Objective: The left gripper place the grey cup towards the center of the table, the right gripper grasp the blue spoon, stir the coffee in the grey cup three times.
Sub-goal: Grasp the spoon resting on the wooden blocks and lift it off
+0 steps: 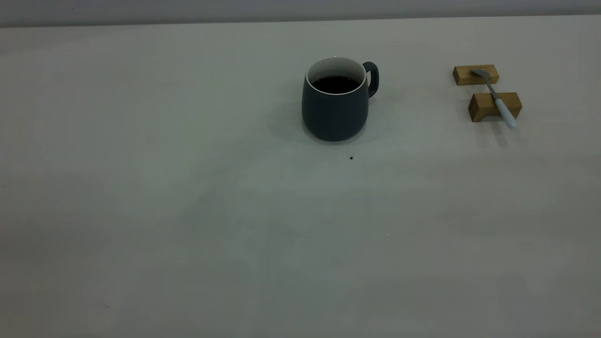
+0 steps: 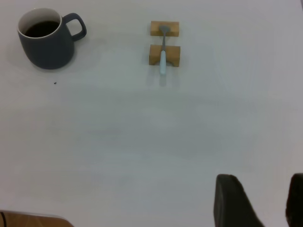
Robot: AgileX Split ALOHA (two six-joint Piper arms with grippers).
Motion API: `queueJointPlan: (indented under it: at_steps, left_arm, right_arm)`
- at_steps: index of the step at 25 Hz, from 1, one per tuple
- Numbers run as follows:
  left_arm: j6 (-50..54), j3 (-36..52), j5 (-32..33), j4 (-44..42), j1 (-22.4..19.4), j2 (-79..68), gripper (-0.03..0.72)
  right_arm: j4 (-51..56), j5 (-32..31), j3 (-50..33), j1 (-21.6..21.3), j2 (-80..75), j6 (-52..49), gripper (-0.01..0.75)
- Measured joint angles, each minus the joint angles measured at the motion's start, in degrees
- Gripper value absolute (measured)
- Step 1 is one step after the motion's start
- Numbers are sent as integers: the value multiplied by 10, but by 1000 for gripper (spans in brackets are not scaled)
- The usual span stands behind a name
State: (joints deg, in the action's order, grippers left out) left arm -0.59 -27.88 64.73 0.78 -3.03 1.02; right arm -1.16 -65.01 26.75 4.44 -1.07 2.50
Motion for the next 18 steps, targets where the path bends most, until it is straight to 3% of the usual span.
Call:
queueJointPlan:
  at_steps: [18]
  left_arm:
    - [0,0,0,0,0,0,585]
  right_arm:
    - [3,7,4,0,-3,-1,327]
